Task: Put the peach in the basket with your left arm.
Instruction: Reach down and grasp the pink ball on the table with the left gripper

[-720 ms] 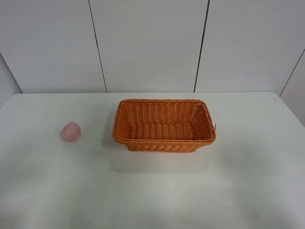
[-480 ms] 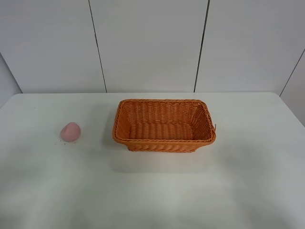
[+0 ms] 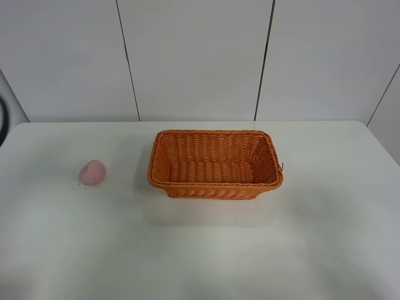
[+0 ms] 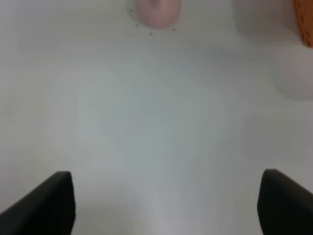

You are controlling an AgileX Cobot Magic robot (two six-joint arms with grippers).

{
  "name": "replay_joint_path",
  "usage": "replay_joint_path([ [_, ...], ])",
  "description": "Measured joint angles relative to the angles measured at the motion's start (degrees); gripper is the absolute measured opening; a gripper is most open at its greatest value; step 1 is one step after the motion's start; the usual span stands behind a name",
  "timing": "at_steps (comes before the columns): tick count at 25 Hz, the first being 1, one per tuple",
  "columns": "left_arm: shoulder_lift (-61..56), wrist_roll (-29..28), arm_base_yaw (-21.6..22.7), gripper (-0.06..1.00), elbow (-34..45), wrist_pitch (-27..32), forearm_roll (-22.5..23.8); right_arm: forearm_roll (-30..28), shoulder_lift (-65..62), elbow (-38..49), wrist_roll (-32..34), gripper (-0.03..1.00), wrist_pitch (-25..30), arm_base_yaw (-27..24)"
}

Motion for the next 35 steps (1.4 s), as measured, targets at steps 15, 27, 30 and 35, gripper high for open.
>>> replay_joint_path([
  [15,67.2,2.8,0.1,0.78,-42.2,-5.5,-0.7,0.0,0.0,0.0,0.0,0.69,0.0,0.0],
  [27,87.8,3.2,0.8,0.78,-52.1,-3.6,-0.7,0.0,0.0,0.0,0.0,0.69,0.0,0.0],
  [30,88.2,3.2,0.8,0.75,-52.1,-3.5,-1.2,0.0,0.0,0.0,0.0,0.69,0.0,0.0],
  [35,88.2,3.1,0.8,0.51,-52.1,-2.9,-2.0,0.0,0.0,0.0,0.0,0.69,0.0,0.0],
])
